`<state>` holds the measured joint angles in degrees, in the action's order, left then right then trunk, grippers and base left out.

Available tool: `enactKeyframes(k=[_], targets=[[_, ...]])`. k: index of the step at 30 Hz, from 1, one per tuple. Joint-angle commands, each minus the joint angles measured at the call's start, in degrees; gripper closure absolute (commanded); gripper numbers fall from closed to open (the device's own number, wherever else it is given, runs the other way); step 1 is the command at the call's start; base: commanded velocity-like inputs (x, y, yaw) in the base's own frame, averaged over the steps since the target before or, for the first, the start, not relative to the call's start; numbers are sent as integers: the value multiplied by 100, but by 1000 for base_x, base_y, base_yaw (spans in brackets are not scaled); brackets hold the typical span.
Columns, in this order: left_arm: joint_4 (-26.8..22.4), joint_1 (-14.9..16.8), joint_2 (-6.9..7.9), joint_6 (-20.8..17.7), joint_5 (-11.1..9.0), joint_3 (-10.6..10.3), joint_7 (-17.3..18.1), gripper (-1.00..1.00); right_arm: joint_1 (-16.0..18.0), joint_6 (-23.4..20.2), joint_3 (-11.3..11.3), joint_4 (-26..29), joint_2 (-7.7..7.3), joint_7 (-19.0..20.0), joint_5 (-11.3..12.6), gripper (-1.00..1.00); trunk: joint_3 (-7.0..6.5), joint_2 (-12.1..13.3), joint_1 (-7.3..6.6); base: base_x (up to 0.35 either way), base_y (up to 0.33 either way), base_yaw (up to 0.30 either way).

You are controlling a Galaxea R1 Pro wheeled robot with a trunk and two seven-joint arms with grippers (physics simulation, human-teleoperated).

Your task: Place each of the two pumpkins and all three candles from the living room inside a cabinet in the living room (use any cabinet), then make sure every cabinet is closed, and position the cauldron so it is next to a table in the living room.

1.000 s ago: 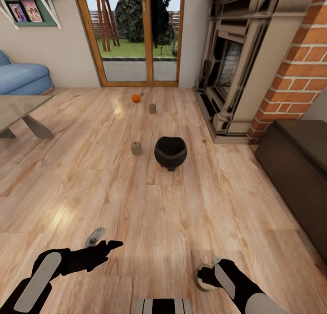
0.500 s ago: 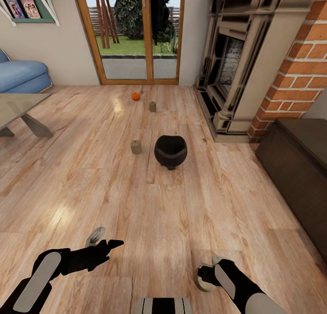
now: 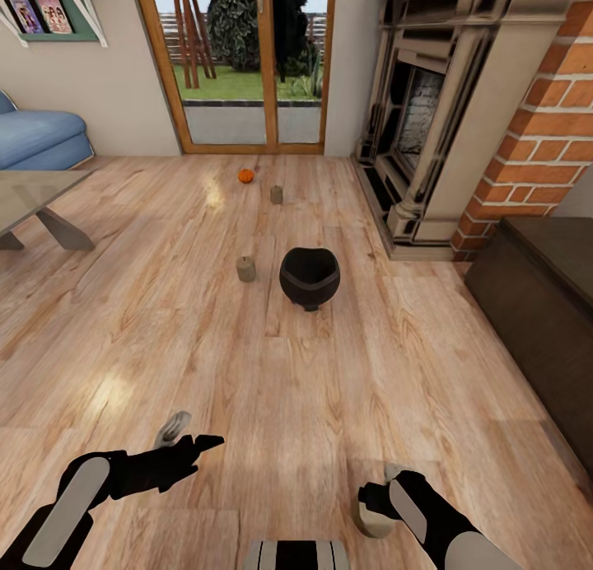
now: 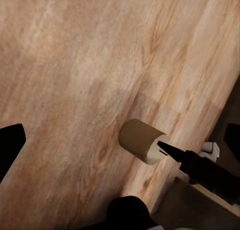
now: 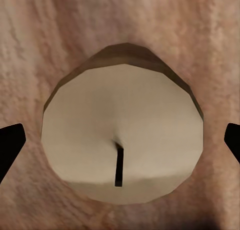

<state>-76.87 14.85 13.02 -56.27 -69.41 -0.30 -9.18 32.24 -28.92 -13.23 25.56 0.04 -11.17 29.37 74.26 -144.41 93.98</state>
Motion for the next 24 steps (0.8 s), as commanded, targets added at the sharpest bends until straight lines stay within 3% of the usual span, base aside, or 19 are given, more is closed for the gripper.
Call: enactKeyframes(k=[1, 6, 15, 18, 20, 24], targets=[[-8, 3, 9, -13, -94, -4, -58, -100, 2, -17, -39, 10, -4, -52, 60, -100, 4, -2, -1, 2, 0, 0], [-14, 1, 49, -27, -482, -12, -58, -100, 2, -17, -39, 10, -4, -52, 60, -100, 49, -4, 4, 0, 0, 0], [-128, 0, 84, -64, -886, 0, -49, -100, 2, -8, -39, 10, -6, -52, 60, -100, 93, -7, 9, 0, 0, 0], [-146, 0, 224, -65, -1203, -12, -25, -100, 2, -3, -39, 12, -6, -52, 58, -100, 159, -11, 17, 0, 0, 0], [-147, -5, 365, -63, -1500, -27, 184, -100, 2, 0, -39, 13, -5, -52, 54, -100, 182, -12, 20, 0, 0, 0], [-137, -8, 498, -60, -1636, -51, 480, -100, 2, 1, -39, 18, -1, -52, 52, -100, 182, -12, 20, 0, 0, 0]])
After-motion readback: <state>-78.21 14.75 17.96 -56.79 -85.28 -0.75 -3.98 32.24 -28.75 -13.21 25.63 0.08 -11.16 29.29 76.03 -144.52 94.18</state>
